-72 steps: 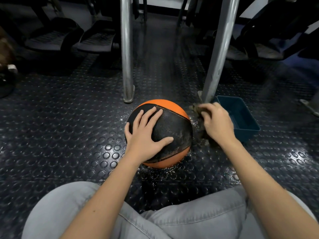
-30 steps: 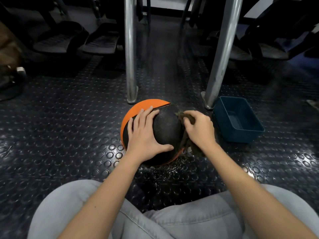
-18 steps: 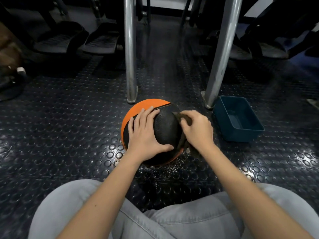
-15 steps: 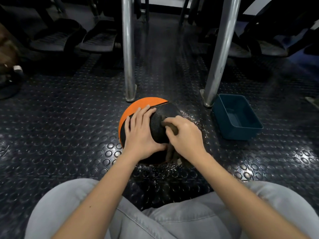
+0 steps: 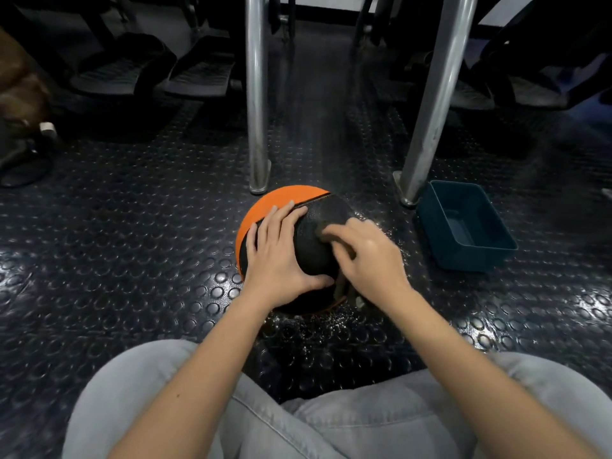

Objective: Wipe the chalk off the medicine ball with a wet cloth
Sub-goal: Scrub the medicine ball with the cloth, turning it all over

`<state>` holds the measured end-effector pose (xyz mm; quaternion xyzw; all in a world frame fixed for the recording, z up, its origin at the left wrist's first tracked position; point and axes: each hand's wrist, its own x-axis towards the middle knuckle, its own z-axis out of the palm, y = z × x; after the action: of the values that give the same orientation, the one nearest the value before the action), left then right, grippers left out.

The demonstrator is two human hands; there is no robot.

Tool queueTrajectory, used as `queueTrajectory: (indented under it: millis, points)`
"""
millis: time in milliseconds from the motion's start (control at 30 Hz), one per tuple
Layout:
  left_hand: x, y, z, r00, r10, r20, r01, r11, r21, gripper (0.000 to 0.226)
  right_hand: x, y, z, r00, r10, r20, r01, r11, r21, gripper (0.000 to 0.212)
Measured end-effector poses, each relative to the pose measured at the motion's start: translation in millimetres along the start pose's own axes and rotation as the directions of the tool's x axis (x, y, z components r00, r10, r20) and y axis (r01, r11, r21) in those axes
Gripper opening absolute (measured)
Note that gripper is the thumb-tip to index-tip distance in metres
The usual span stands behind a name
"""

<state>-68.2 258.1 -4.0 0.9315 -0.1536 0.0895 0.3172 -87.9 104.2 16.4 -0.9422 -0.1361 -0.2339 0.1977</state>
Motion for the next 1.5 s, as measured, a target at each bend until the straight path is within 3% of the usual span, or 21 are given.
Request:
queueTrajectory:
  millis: [200, 233, 367, 400, 500, 567, 633, 733, 800, 867, 933, 1033, 1100, 1167, 1233, 1300, 1433, 1500]
  points:
    - [3.6, 6.6, 4.2, 0.999, 0.042, 0.034, -0.043, 0.998, 0.038, 0.108, 3.3, 57.5, -3.3, 0.929, 0.369, 0.016, -0.367, 0.927, -0.082, 0.023]
    - [3.1, 5.3, 5.0, 0.999, 0.045, 0.017, -0.046, 0.998, 0.032, 0.108, 6.3, 53.7, -3.6, 0.936, 0.352, -0.011, -0.352, 0.935, -0.046, 0.022]
    - [0.4, -1.1, 4.2, 0.999, 0.035, -0.013, -0.035, 0.999, 0.007, 0.109, 8.7, 12.1, 3.4, 0.99, -0.008, -0.14, 0.016, 0.999, 0.051, 0.024]
    - [1.2, -2.2, 3.9, 0.999, 0.041, -0.01, -0.041, 0.999, -0.002, 0.109, 4.9, 13.1, 7.0, 0.988, -0.033, -0.151, 0.039, 0.998, 0.04, 0.026]
    - [5.7, -4.7, 2.7, 0.998, 0.066, -0.002, -0.066, 0.997, -0.029, 0.108, 0.3, 53.3, 15.8, 0.965, 0.251, -0.082, -0.244, 0.966, 0.081, 0.031]
    - [8.2, -8.8, 1.0, 0.997, 0.076, 0.018, -0.076, 0.997, -0.034, 0.109, -5.5, 75.6, 22.6, 0.888, 0.457, 0.052, -0.459, 0.887, 0.043, 0.031]
    - [9.6, -12.1, -3.1, 0.998, 0.067, 0.018, -0.066, 0.996, -0.058, 0.11, -3.3, 73.3, 25.0, 0.856, 0.517, 0.017, -0.516, 0.851, 0.097, 0.03]
    - [13.8, -18.0, -7.1, 0.998, -0.006, -0.063, -0.003, 0.991, -0.132, 0.101, 14.8, 45.2, 20.2, 0.916, 0.361, -0.176, -0.332, 0.927, 0.175, 0.031]
    - [16.8, -24.7, -6.8, 0.994, 0.006, -0.107, -0.024, 0.985, -0.168, 0.092, 18.7, 27.8, 22.4, 0.964, 0.18, -0.197, -0.153, 0.978, 0.144, 0.031]
    - [19.1, -31.6, -8.2, 0.993, 0.065, -0.102, -0.084, 0.979, -0.188, 0.085, 11.0, 24.7, 30.2, 0.968, 0.124, -0.216, -0.091, 0.983, 0.156, 0.034]
    - [21.1, -38.1, -13.2, 0.992, 0.099, -0.077, -0.114, 0.972, -0.208, 0.079, 2.4, 34.5, 34.0, 0.951, 0.222, -0.215, -0.172, 0.958, 0.23, 0.041]
    - [25.4, -37.8, -23.4, 0.997, 0.082, -0.005, -0.081, 0.983, -0.164, 0.078, -1.2, 52.2, 35.0, 0.861, 0.496, -0.111, -0.429, 0.826, 0.365, 0.039]
    - [28.5, -25.6, -28.8, 1.0, 0.017, 0.014, -0.015, 0.991, -0.132, 0.076, -2.7, 51.4, 37.5, 0.834, 0.548, -0.068, -0.488, 0.789, 0.373, 0.035]
    - [34.8, -9.1, -31.6, 0.998, -0.024, 0.058, 0.03, 0.995, -0.096, 0.079, -5.6, 46.2, 37.8, 0.838, 0.543, -0.055, -0.495, 0.799, 0.341, 0.035]
    - [42.3, 3.1, -30.8, 0.97, -0.025, 0.243, 0.02, 1.0, 0.025, 0.084, -5.3, 38.4, 32.8, 0.849, 0.524, -0.074, -0.476, 0.818, 0.324, 0.037]
    - [47.7, 6.2, -29.2, 0.922, -0.039, 0.385, -0.017, 0.99, 0.142, 0.089, 0.3, 20.9, 26.4, 0.896, 0.415, -0.158, -0.351, 0.88, 0.321, 0.039]
    - [44.4, -7.2, -31.8, 0.947, -0.023, 0.322, -0.007, 0.996, 0.09, 0.093, 9.1, -21.8, 33.4, 0.974, -0.001, -0.227, 0.046, 0.98, 0.195, 0.034]
    - [39.8, -16.5, -34.5, 0.953, 0.005, 0.302, -0.021, 0.999, 0.049, 0.097, 14.1, -10.7, 35.9, 0.975, -0.041, -0.22, 0.075, 0.986, 0.151, 0.036]
